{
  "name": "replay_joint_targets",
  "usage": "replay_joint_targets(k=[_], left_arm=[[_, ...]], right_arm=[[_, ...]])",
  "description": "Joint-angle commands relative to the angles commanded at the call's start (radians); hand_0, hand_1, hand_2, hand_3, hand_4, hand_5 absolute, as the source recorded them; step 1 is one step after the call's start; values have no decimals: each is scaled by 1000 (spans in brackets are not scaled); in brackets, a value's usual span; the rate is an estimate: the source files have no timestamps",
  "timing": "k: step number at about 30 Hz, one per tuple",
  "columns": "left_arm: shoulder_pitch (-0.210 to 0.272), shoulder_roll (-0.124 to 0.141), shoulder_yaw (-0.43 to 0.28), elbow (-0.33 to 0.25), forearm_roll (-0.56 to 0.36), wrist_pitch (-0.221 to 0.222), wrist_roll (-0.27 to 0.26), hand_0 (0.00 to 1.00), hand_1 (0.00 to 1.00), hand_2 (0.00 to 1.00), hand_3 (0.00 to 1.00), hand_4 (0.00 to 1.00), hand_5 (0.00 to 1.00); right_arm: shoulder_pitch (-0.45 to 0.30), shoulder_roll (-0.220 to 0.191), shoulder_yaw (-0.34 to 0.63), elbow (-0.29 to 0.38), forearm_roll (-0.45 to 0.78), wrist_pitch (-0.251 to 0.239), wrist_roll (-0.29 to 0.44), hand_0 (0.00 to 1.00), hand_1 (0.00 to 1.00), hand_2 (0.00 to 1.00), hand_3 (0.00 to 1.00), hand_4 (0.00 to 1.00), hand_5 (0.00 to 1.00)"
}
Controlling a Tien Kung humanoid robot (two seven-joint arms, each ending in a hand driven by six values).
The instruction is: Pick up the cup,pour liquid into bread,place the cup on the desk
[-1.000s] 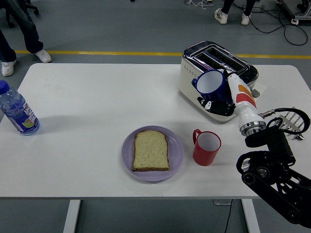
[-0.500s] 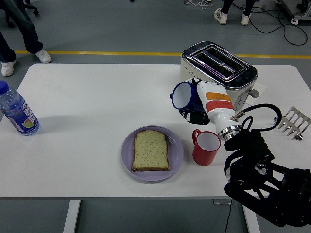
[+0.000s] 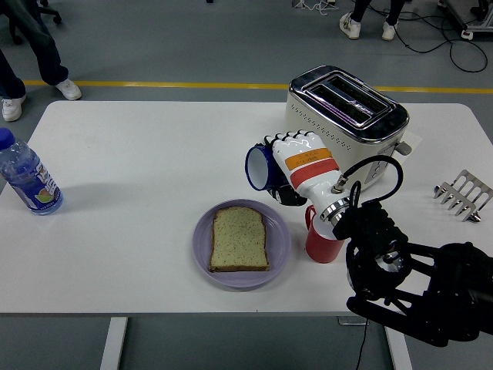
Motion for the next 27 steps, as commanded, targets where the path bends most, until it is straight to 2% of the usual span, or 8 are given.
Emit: replay_joint_targets(k=[3,5,6,13,19,27], left_arm=[[2,0,1,0,-1,0,0,635,646,655,552,324,835],[5,0,6,0,-4,0,0,635,645,656,552,324,834],[6,0,7,0,-4,0,0,635,645,656,552,324,834],[13,-1,17,0,-9,0,0,635,646,656,551,324,835],[17,-2,23,0,-12,0,0,635,647,655,552,323,834],[17,-3,19,0,-11,-1,0,635,647,656,552,322,832]], right_arm=[[13,0,-15,-5,-6,15,-7,363,352,519,541,736,2],[55,0,-62,-19,-56,84,-34,370,368,528,546,719,2],[63,0,-71,-22,-65,103,-34,370,368,528,546,719,2],[122,-2,-153,-25,-87,188,-34,380,375,535,550,692,2],[155,0,-200,-9,-109,195,-34,394,378,536,552,681,2],[155,9,-222,-12,-140,162,-34,405,390,539,552,671,2]])
